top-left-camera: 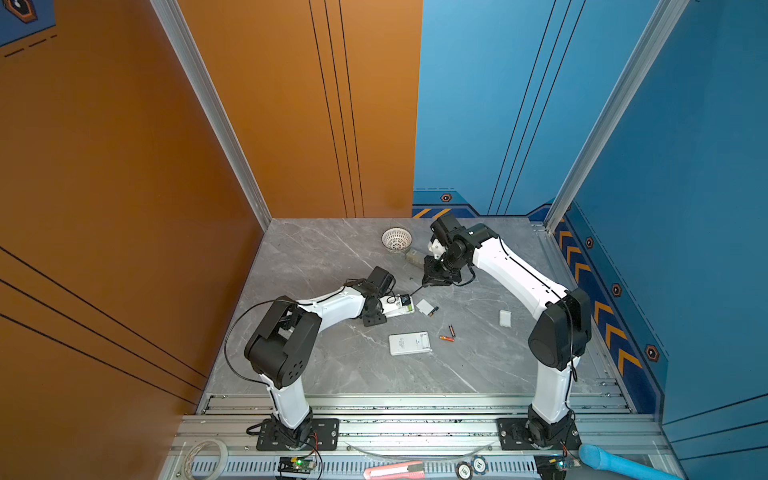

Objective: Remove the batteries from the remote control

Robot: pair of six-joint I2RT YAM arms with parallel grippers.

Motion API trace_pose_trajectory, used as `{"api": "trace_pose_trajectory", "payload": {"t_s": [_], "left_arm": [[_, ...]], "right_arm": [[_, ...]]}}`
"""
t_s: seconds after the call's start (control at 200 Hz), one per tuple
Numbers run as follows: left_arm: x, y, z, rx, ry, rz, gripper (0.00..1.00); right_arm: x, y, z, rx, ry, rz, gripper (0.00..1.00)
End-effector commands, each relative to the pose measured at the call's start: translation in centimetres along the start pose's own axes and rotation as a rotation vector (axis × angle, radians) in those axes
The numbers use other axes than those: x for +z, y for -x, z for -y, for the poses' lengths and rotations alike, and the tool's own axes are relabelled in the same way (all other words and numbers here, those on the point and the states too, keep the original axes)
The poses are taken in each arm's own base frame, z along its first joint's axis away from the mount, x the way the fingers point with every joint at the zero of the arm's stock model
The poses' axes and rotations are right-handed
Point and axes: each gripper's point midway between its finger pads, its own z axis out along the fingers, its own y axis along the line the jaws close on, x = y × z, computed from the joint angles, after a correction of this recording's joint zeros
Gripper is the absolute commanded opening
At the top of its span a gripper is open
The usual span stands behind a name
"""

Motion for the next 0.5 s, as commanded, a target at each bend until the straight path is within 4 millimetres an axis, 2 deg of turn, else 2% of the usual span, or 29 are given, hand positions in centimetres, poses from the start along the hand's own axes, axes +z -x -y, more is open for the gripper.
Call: {"api": "trace_pose_trajectory", "payload": {"t_s": [0.0, 0.07, 0.18, 0.315, 0.496], "left_arm": [[0.6, -2.0, 5.0, -0.016, -0.277, -0.062, 0.18], [0.8, -1.9, 5.3, -0.051, -0.316, -0.073, 0.17], [1.2, -2.1, 5.5, -0.066, -0.323, -0.093, 0.15], [1.2, -1.9, 5.4, -0.078, -0.324, -0.090, 0.14], [1.1, -1.7, 5.2, -0.078, -0.321, -0.080, 0.12]], "right_arm": [[-0.2, -1.0, 0.8, -0.086, -0.087, 0.019, 0.00], [0.5, -1.8, 0.6, -0.108, -0.058, 0.023, 0.00], [0.3, -2.2, -0.1, -0.113, -0.019, 0.077, 0.00], [1.1, -3.1, -0.4, -0.111, -0.018, 0.049, 0.00], [0.9, -2.6, -1.2, -0.108, -0.005, 0.088, 0.00]]}}
